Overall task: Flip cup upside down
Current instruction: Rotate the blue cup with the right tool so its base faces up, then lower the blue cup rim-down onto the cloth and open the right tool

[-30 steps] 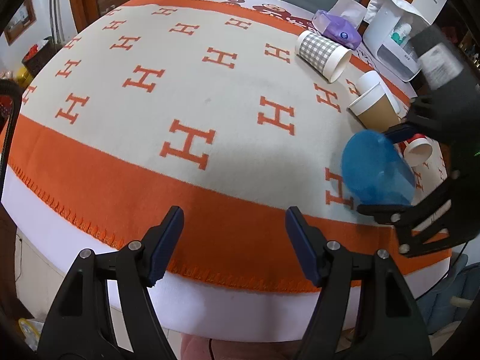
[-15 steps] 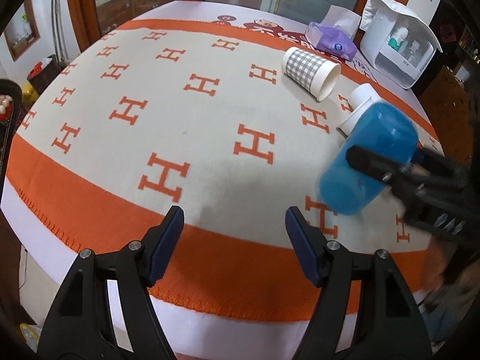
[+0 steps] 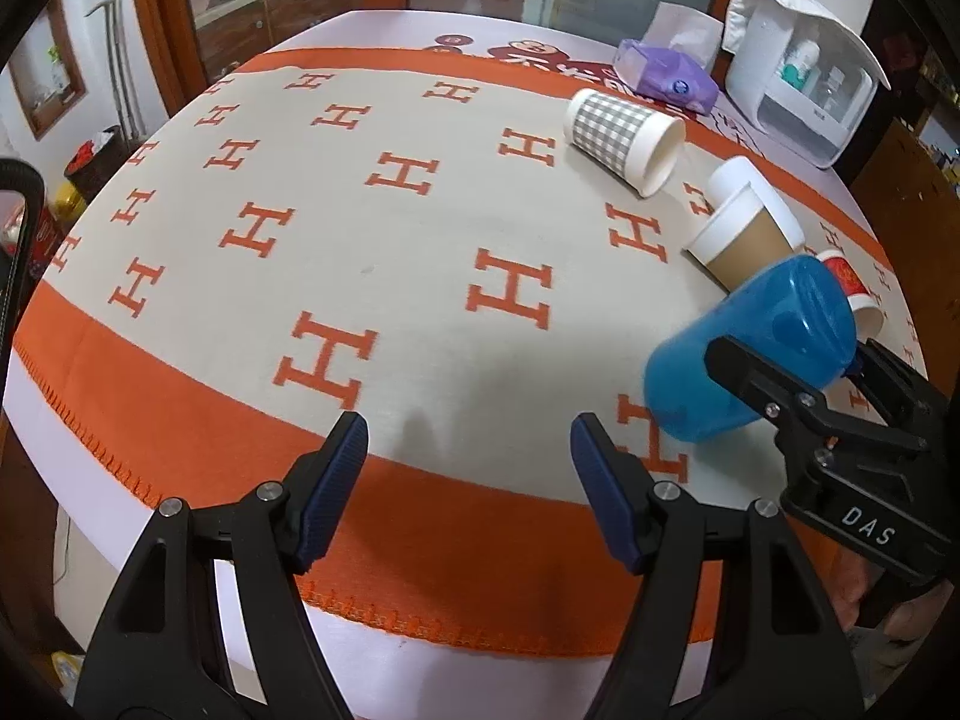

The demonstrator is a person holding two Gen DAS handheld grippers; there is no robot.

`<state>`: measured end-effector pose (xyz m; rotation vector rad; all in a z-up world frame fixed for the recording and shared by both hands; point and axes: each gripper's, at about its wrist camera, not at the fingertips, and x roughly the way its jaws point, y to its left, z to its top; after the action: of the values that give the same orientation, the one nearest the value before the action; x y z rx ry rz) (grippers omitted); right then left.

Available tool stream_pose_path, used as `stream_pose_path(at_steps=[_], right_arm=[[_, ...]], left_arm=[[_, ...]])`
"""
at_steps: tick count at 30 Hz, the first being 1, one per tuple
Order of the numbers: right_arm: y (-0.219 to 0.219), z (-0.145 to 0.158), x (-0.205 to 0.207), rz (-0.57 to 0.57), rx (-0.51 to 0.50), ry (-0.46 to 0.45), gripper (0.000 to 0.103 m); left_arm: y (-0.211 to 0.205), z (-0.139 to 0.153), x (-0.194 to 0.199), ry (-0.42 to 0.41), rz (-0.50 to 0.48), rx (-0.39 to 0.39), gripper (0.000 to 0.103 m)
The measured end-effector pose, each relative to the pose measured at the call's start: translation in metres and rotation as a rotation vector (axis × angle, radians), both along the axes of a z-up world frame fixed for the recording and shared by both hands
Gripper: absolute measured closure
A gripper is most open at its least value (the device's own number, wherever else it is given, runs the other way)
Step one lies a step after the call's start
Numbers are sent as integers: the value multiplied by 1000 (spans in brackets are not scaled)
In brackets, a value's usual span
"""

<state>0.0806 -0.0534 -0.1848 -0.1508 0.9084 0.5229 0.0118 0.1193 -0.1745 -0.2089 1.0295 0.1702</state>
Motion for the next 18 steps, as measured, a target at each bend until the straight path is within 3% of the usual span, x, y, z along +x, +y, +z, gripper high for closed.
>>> stream_pose_path(at_steps=[8,18], right_arm=[[-5,-2,4,-43,18,42,18],[-21,11,-14,-79,67,51,15]], left_arm=[[-5,2,6,24,-29,14,34],[-9,14,8,12,-53,44,31]])
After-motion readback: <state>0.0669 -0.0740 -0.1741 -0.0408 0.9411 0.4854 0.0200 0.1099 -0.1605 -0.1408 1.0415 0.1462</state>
